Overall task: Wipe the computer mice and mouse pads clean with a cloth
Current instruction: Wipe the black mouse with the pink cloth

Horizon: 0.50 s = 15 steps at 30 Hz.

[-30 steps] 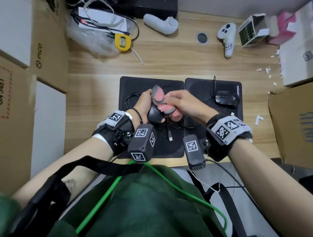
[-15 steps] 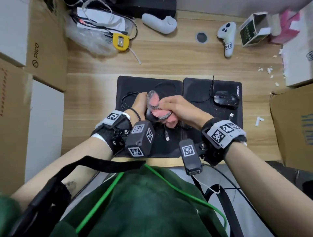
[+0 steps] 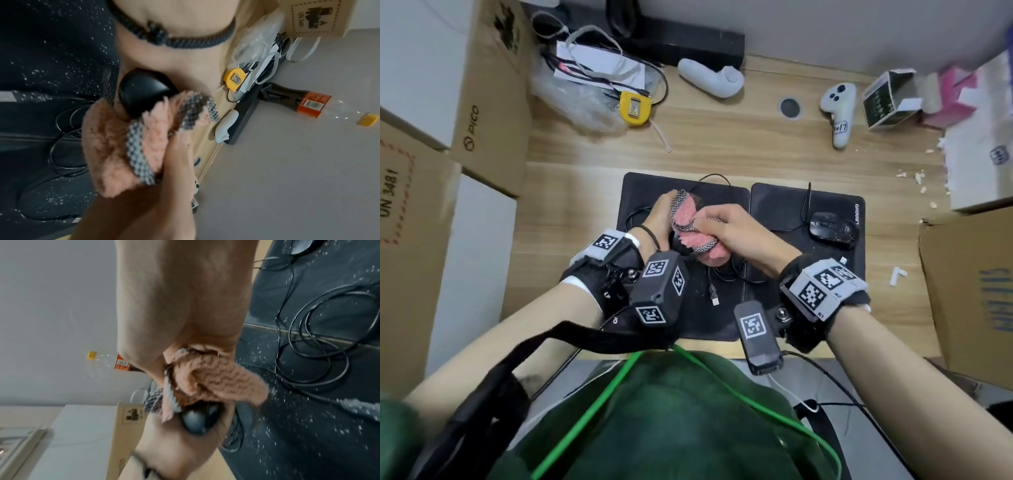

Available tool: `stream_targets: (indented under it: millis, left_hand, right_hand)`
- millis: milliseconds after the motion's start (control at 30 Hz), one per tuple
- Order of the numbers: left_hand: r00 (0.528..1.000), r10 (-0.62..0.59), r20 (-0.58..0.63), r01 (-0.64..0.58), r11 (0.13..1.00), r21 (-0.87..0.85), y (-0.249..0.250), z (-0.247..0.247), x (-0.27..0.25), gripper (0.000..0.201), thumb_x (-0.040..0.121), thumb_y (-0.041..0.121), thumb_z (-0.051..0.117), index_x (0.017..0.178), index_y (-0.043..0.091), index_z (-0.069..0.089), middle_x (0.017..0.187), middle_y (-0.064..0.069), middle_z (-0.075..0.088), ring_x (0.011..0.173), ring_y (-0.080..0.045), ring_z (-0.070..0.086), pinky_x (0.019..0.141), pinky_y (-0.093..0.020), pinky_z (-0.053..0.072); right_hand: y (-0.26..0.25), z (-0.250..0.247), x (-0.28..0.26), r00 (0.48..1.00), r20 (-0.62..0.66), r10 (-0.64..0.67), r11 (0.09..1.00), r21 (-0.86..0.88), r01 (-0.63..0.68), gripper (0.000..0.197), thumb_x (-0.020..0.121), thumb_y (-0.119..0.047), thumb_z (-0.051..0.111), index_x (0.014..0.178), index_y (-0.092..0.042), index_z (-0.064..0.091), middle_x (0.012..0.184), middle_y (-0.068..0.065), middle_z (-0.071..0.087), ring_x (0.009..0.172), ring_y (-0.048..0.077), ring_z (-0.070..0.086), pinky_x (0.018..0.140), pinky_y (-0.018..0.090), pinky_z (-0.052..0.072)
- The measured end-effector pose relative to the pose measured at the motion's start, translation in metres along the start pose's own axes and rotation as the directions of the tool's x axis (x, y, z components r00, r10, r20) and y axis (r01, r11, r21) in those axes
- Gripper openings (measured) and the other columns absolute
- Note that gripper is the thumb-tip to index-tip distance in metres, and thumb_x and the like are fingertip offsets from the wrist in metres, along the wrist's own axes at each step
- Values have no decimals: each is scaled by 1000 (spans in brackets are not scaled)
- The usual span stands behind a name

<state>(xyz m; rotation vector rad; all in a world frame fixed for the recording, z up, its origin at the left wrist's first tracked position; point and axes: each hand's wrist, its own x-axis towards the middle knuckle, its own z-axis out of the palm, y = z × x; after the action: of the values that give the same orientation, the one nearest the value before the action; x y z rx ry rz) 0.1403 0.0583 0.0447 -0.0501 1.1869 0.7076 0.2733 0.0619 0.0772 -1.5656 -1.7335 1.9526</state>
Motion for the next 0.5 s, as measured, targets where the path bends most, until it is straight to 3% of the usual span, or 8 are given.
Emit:
stream_targets:
  millis: [33, 100, 200, 300, 367, 433, 500]
  left_hand:
    - [999, -7, 38, 7, 1000, -1, -2, -1, -2, 35, 95, 32, 34, 70, 12, 47, 72, -8, 46, 60, -21, 49, 54, -22, 43]
    - [996, -32, 77, 28, 998, 47, -6, -1, -2, 40, 98, 38, 33, 78, 11, 55, 75, -11, 54, 58, -23, 56, 51, -22, 50]
    - [994, -73, 85, 54, 978, 201, -12, 4, 5, 56, 99, 55, 23, 105, 11, 58, 81, -13, 61, 57, -25, 59, 48, -28, 52]
    - [996, -76, 41, 65, 971, 229, -10, 11, 6, 55, 99, 53, 23, 104, 11, 57, 75, -12, 59, 52, -24, 58, 45, -27, 51]
    - [998, -62, -21, 65, 984, 167, -7, 10, 11, 48, 100, 46, 24, 89, 13, 56, 73, -9, 56, 56, -23, 54, 48, -21, 50]
    - [991, -40, -124, 50, 996, 74, -5, 5, 14, 36, 98, 37, 32, 77, 16, 52, 75, -7, 52, 62, -22, 52, 57, -22, 46]
    - [982, -23, -190, 42, 994, 99, -5, 0, 21, 30, 93, 34, 39, 73, 17, 52, 77, -6, 53, 66, -22, 52, 65, -28, 45]
  right_hand:
    - [0, -2, 1, 1000, 7, -4, 1000, 11, 4, 24, 95, -12, 54, 76, -22, 65, 72, -2, 64, 59, 6, 57, 58, 18, 44]
    - [5, -15, 5, 999, -42, 4, 999, 42, -2, 21, 94, -11, 54, 79, -18, 67, 81, 3, 67, 74, 13, 61, 73, 26, 48]
    - [19, -33, 10, 974, -221, 46, 995, 95, -25, 15, 90, -22, 55, 82, -19, 68, 96, 8, 68, 90, 21, 61, 92, 39, 46]
    - [28, -31, 9, 963, -264, 59, 991, 133, -24, 17, 92, -18, 54, 79, -18, 64, 84, 5, 65, 75, 15, 59, 76, 31, 46]
    - [29, -18, 4, 983, -170, 65, 978, 204, -30, 21, 97, -10, 50, 80, -14, 63, 76, 7, 64, 61, 14, 59, 60, 26, 47]
    - [29, -5, 0, 998, -47, 30, 978, 206, -20, 21, 95, -7, 51, 79, -13, 62, 74, 7, 64, 60, 12, 58, 58, 23, 46]
    - [34, -2, 2, 999, 45, -2, 990, 141, -4, 22, 94, -6, 54, 76, -15, 63, 73, 1, 61, 62, 6, 54, 60, 18, 42]
